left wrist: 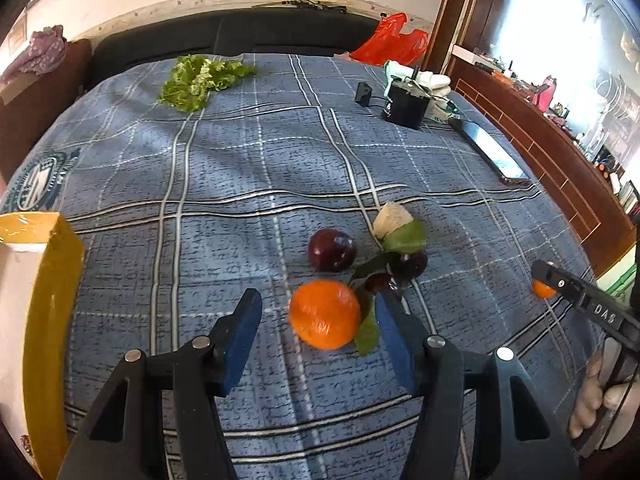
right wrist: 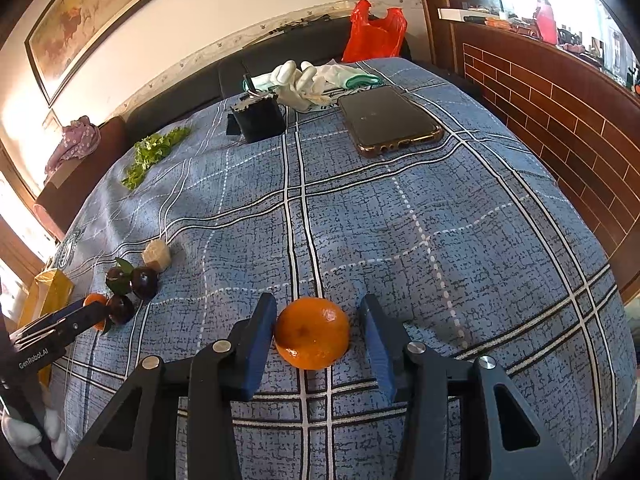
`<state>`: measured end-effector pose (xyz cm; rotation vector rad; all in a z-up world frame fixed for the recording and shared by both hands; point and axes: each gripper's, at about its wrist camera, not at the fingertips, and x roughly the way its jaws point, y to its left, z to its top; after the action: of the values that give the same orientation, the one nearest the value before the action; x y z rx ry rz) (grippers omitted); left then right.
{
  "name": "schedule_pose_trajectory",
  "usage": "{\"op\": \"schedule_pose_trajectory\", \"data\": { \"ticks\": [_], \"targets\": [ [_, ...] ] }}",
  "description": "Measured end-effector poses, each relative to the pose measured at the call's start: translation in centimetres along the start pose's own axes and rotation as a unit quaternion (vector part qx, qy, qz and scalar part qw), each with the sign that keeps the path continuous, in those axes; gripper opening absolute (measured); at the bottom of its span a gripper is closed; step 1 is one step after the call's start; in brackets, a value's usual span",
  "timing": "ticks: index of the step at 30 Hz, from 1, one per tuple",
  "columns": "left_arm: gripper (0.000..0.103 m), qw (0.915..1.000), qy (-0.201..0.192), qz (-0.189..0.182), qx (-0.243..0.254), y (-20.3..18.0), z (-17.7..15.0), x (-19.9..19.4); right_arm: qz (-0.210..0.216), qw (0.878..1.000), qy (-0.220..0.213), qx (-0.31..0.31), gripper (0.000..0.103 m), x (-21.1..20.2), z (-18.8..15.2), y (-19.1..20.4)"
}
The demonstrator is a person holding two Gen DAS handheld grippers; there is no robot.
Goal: Organize fruits
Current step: 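Grasp the orange with the right tool while the left tool grasps another orange beside the plums, then carry both oranges to the tray and open both tools to release them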
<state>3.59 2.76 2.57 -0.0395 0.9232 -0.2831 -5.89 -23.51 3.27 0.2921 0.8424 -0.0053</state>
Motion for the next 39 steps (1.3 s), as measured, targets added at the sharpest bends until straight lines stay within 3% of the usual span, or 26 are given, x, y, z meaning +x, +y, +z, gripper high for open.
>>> {"op": "schedule_pose_trajectory", "data": {
  "ticks": [1,2,3,12,22,34,39],
  "targets": [
    [0.056,1.0,0.003,-0.004,0.0,-0.1,0.0,0.0,0.0,1.0,-0.001,0.0,0.046,0.0,0.0,0.0],
    [0.04,1.0,0.003,-0.008,0.001,-0.2,0.0,0.1,0.002,1.0,-0.001,0.0,0.043,0.0,0.0,0.0],
    [0.034,0.9999,0.003,-0.014,0.003,-0.3,0.0,-0.1,0.005,1.0,-0.003,-0.001,0.039,-0.1,0.0,0.1],
    [0.033,0.9994,-0.004,-0.018,-0.031,0.5,-1.1,-2.1,0.008,1.0,-0.015,0.003,0.039,-0.8,0.0,0.0],
    [0.033,0.9943,-0.049,-0.023,-0.092,3.7,-3.6,-8.8,0.098,0.995,-0.033,0.003,0.039,-2.1,0.1,1.0],
    [0.034,0.9882,-0.098,0.025,-0.115,6.3,-7.1,-15.0,0.059,0.997,-0.034,-0.033,0.039,-1.7,-0.9,2.6],
    [0.034,0.9824,-0.121,0.047,-0.134,9.1,-8.4,-18.7,0.049,0.997,-0.028,-0.044,0.039,-2.7,-1.1,3.9]
  ]
}}
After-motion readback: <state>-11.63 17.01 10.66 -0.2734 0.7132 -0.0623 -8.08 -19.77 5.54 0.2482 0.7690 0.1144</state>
